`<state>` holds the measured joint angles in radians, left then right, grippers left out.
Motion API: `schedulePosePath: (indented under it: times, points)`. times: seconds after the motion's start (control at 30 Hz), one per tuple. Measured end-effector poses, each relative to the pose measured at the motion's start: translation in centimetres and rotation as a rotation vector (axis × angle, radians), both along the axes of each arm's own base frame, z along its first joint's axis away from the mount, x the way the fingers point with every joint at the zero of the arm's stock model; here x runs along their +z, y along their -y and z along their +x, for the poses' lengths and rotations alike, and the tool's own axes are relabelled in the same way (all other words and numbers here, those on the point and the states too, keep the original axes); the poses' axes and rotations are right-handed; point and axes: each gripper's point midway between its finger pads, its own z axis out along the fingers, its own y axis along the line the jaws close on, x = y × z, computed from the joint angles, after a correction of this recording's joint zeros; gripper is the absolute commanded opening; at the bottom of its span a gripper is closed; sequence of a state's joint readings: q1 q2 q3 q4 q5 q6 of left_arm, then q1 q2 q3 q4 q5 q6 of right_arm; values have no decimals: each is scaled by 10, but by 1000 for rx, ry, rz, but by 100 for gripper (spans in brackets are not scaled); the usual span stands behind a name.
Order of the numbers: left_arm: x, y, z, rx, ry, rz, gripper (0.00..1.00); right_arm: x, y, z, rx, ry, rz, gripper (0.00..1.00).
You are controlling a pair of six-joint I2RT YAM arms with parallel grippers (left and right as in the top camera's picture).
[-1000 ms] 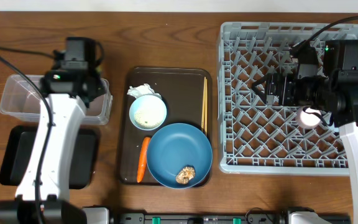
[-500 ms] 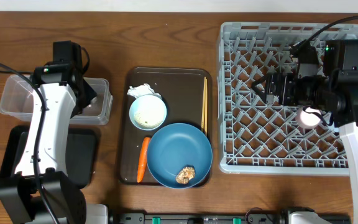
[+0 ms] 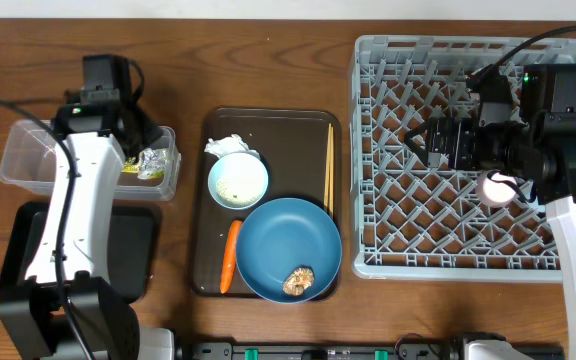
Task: Sort waste into correct bins and load items into the dishwasher rack
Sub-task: 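Carry the wrapper to the clear plastic container and release it, then grasp the white tissue on the tray with the left gripper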
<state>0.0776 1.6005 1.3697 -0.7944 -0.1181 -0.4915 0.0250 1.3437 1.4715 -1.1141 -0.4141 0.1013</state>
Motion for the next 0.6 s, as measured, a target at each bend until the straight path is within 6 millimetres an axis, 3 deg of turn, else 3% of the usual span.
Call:
schedulePosePath:
  times: [0.1, 0.2, 0.3, 0.47, 0.6]
  points:
    - [7, 28, 20, -193, 50, 24, 61, 0, 0, 0, 0, 0, 0, 99]
    - [0, 61, 33, -385, 44, 56, 61, 0, 0, 0, 0, 0, 0, 99]
    - [-30, 87, 44, -512, -6, 68, 61, 0, 0, 0, 0, 0, 0, 99]
    - [-100, 110, 49, -623, -141, 46, 61, 0, 0, 0, -1, 0, 0, 99]
    - [-119, 121, 45, -668, -183, 27, 59, 0, 0, 0, 0, 0, 1, 99]
